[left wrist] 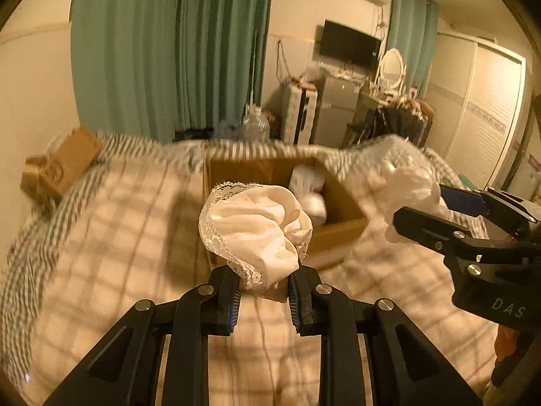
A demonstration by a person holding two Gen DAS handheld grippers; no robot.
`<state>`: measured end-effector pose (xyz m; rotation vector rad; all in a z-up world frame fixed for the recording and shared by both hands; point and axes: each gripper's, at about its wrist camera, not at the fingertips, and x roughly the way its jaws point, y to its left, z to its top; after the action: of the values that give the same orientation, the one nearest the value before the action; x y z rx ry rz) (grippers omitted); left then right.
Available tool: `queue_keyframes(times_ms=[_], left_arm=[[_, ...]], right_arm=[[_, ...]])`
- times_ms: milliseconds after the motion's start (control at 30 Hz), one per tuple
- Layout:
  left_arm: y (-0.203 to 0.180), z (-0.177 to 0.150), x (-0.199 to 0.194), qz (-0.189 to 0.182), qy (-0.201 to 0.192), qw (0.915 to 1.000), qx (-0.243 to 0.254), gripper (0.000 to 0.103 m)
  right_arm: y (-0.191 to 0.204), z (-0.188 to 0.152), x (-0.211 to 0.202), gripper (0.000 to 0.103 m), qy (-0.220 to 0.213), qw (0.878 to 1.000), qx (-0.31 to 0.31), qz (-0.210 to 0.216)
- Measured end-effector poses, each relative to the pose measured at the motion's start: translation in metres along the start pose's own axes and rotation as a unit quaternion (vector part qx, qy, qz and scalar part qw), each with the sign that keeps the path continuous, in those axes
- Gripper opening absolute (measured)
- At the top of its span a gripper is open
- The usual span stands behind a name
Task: Organize objects
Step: 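Lower the cloth and figurine into the box and open both grippers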
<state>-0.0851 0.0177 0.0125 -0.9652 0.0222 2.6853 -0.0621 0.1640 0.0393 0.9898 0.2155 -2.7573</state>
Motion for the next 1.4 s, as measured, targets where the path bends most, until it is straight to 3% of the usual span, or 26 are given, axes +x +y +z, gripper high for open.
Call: queue_keyframes(times_ms=[233,467,800,967,1067,1133,1400], left_arm=[[-0.006,0.061,0.019,0.022,-0.032,0.9989,0.026,0.024],[0.004,0.085,0.082,0.035,-0.004,0.9991,0.023,0.024],[0.018,0.054,0.161,0.035,0.058,0.9975,0.023,0.024],[0.02,0.042,0.181,0.034,0.071,0.9967,0.024,0.024],[0.021,0.04,0.182,0.028,0.068,0.9971,0.021,0.039],[0.022,0.04,0.179,0.03,0.064,0.9974,0.018,0.067],[0.019,0.062,0.132,0.06,0.031,0.9977,0.003,0.089]], right_arm=[[-0.007,0.069,-0.004,0.06,-0.038,0.999,-0.027,0.004],[-0.014,0.113,0.052,0.06,-0.019,0.999,-0.037,-0.007],[-0.025,0.1,0.167,0.06,0.06,0.998,-0.032,0.002],[-0.035,0.087,0.2,0.06,0.083,0.996,-0.014,0.018],[-0.037,0.083,0.204,0.065,0.087,0.996,-0.008,0.029],[-0.038,0.084,0.202,0.085,0.081,0.997,-0.005,0.018],[-0.051,0.098,0.143,0.091,0.035,0.999,0.013,-0.015]])
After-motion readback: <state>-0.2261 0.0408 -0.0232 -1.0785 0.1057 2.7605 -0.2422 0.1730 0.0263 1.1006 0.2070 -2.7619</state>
